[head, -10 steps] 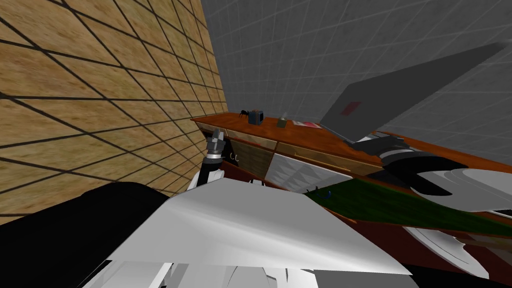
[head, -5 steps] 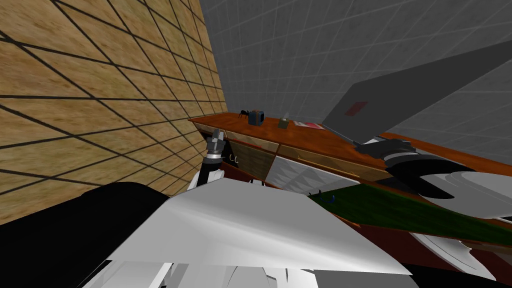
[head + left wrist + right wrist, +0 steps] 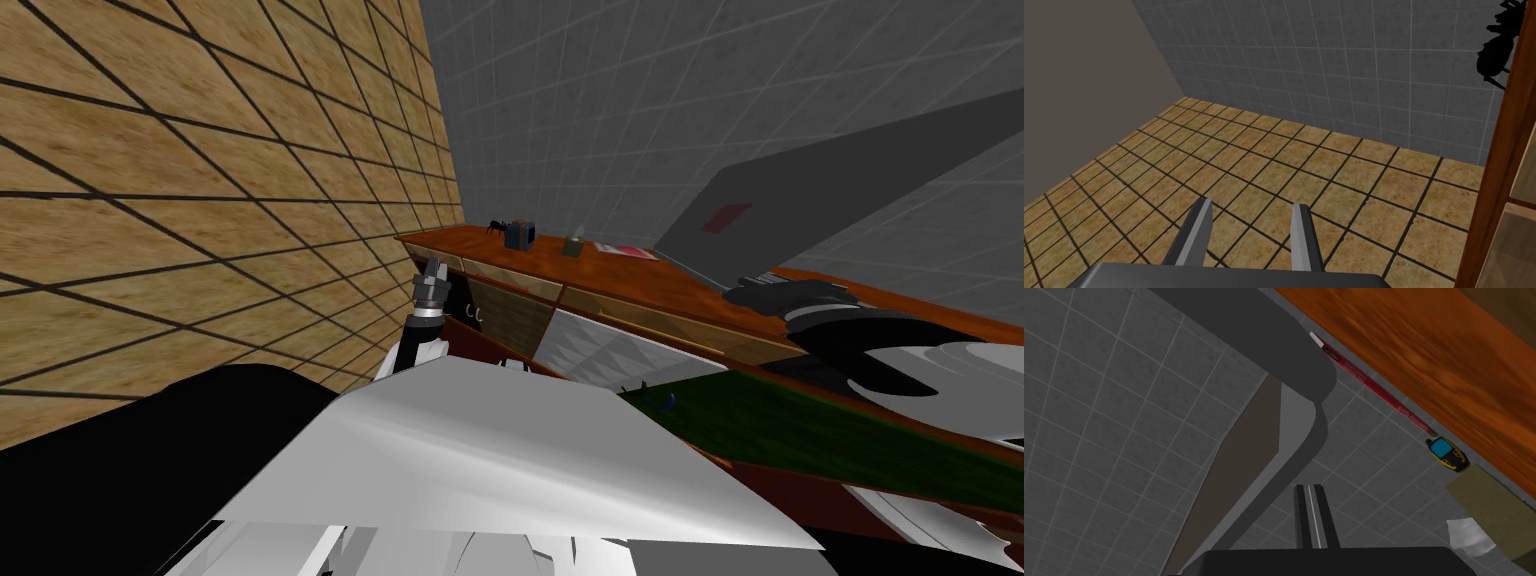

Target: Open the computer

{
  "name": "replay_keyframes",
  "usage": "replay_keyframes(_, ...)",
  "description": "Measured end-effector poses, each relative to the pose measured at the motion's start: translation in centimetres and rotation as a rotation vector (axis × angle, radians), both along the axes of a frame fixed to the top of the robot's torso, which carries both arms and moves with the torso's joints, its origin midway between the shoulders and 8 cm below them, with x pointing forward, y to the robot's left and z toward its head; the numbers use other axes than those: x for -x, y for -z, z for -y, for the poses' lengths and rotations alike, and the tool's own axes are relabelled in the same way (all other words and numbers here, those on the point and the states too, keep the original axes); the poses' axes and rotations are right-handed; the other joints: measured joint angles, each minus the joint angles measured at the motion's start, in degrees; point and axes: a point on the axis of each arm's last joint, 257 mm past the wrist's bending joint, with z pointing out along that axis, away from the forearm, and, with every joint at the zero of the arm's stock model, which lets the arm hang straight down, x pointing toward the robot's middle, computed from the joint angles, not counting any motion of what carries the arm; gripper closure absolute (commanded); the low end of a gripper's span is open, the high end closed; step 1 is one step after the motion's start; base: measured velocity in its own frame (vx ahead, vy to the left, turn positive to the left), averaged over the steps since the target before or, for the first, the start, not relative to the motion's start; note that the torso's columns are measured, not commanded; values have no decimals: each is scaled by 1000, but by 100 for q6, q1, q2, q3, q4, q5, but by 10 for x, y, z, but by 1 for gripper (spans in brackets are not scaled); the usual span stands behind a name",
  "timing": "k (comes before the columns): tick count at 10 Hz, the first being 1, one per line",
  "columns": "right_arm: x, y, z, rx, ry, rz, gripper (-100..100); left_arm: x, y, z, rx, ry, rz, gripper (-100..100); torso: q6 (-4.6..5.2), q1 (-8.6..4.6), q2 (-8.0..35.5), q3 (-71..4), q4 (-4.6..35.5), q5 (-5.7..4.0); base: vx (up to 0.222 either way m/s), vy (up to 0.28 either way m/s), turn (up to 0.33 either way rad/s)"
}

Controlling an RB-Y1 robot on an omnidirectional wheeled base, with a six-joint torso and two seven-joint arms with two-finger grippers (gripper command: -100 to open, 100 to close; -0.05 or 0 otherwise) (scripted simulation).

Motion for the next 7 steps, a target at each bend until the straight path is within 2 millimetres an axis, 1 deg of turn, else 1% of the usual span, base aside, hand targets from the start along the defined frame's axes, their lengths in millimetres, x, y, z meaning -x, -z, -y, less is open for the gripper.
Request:
replay_keyframes(3,1,-3,17,-112,27,34,100,0,0,0,0,0,0,0,-1,6,-1,0,0,1,-55,3,86)
replay_keyframes(4,2,-5,21,-149,35,46,100,0,0,0,0,0,0,0,-1,5,2,1,1,2,-26,-1,16)
replay_keyframes(5,2,-5,22,-155,36,49,-100,0,0,0,0,0,0,0,1,3,-5,-2,-1,0,13,-2,-90)
replay_keyframes(7,-3,-14,19,-138,26,38,-100,0,0,0,0,0,0,0,-1,3,-14,-9,-4,1,38,-1,-97)
